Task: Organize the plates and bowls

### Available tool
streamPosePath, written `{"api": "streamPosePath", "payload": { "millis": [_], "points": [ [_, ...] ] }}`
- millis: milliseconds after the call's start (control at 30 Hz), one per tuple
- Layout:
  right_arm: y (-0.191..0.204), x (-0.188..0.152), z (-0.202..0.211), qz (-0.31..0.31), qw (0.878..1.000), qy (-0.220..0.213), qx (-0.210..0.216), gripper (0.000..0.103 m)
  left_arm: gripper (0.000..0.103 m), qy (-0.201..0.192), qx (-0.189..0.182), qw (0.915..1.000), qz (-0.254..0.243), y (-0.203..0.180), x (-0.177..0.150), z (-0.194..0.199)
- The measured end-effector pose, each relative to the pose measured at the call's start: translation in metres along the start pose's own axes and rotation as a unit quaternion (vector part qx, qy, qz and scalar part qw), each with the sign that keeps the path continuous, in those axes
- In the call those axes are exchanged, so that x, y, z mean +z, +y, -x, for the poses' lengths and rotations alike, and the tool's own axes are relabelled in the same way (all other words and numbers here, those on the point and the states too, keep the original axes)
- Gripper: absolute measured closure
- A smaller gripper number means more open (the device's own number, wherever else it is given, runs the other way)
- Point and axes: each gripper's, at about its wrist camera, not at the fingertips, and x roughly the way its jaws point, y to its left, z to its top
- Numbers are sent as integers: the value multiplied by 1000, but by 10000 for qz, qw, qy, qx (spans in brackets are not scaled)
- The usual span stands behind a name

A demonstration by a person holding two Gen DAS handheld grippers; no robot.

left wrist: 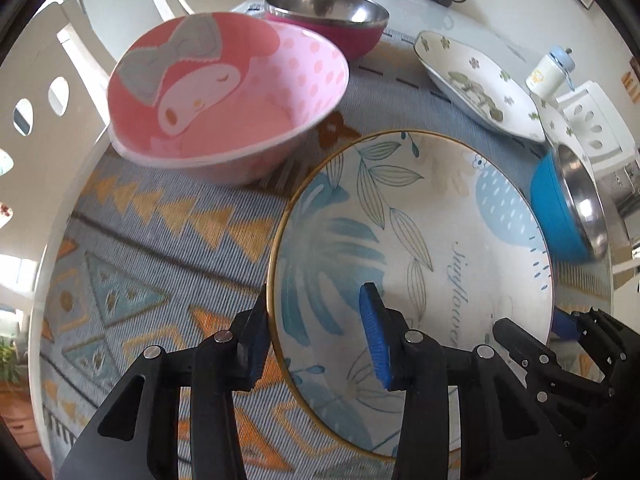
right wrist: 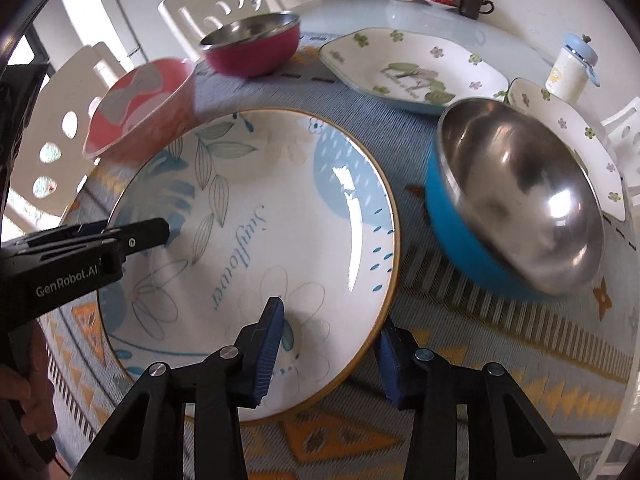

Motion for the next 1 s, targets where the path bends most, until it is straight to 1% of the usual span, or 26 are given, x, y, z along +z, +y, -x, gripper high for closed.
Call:
{"api": "streamPosePath", "payload": {
  "millis": [333, 567, 700, 800, 933, 1000],
  "points": [
    [18, -40, 13, 29, 9979, 632, 131, 61, 64, 408, -96, 9991, -113, 7, -46, 18],
    [27, -68, 23, 31, 9939, 1080, 235, 61, 65, 721, -284, 9961, -421, 9, -71, 28],
    [26, -78, 25, -18, 9913, 1288, 261, 61, 64, 837, -357, 9939, -629, 8, -83, 32],
    [26, -77, 25, -26, 9900, 1394, 217, 61, 59, 857, -333, 9932, -715, 4, -84, 31],
    [21, -67, 16, -287, 9860, 1625, 231, 60, 59, 986, -458, 9927, -529, 3, -74, 22],
    [17, -63, 12, -453, 9837, 1723, 253, 60, 60, 961, -415, 9936, -427, 4, -67, 20]
  ]
}}
